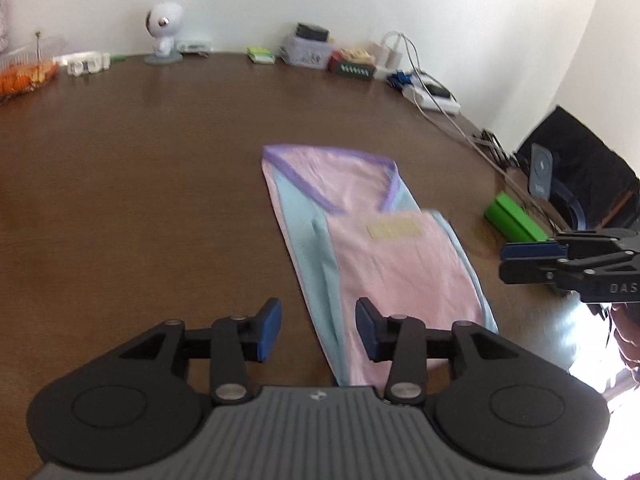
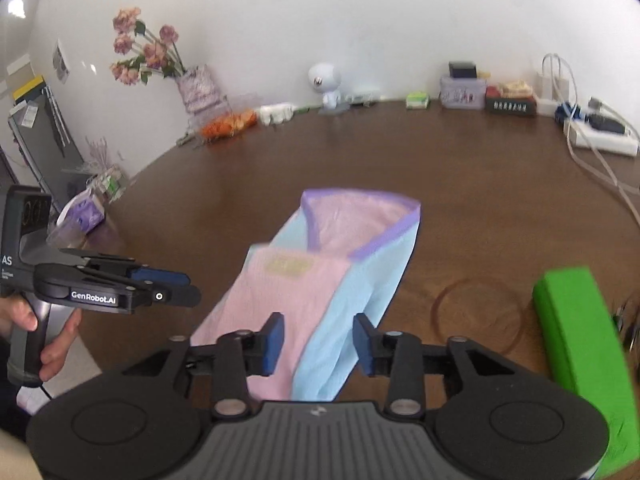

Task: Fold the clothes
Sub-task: 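Grasp the purple-trimmed end with the left gripper and lift it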

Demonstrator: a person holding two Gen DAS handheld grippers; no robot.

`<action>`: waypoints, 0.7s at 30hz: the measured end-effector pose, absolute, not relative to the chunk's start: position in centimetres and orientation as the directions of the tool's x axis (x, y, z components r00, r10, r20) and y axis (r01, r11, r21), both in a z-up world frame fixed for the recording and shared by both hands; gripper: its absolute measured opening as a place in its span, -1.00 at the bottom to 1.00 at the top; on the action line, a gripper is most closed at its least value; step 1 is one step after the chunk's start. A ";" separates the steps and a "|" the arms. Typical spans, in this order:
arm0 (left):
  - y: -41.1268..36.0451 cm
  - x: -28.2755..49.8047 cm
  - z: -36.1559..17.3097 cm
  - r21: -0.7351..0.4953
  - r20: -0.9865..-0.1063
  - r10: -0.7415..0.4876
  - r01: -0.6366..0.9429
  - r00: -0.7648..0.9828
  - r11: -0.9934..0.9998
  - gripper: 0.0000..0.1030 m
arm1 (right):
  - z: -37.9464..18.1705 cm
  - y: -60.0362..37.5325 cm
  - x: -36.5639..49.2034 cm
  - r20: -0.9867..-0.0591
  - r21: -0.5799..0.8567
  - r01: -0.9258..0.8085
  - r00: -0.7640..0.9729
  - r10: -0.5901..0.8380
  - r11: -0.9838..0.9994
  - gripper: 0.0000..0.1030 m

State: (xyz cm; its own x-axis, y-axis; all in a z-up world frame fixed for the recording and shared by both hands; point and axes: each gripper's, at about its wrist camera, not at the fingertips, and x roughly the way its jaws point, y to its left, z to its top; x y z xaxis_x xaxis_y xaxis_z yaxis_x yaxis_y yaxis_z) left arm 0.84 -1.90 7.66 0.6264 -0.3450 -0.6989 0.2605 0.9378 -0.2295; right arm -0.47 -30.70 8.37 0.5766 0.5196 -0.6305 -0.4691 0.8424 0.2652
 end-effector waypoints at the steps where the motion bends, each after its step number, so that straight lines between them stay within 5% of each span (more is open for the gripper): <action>1: -1.8 2.8 8.0 -0.232 -0.687 -0.340 0.250 0.642 0.940 -0.03 | 9.0 -30.6 1.3 -0.619 0.229 -0.461 0.611 0.493 0.858 -0.21; 11: -3.8 17.3 4.3 -0.163 -0.770 -0.237 0.177 0.592 0.971 0.03 | 4.1 -28.3 16.9 -0.754 0.207 -0.314 0.553 0.355 0.927 -0.35; 12: -3.8 17.5 4.1 -0.173 -0.767 -0.247 0.180 0.593 0.968 -0.04 | 3.7 -28.2 17.0 -0.757 0.208 -0.319 0.546 0.359 0.925 -0.44; 16: -4.1 18.0 3.8 -0.158 -0.760 -0.237 0.182 0.605 0.971 -0.92 | 2.8 -27.5 17.1 -0.763 0.184 -0.340 0.542 0.352 0.922 -0.92; 21: -3.6 16.8 5.2 -0.201 -0.710 -0.277 0.190 0.647 0.961 -0.96 | 3.8 -27.8 14.4 -0.735 0.166 -0.374 0.570 0.368 0.912 -0.97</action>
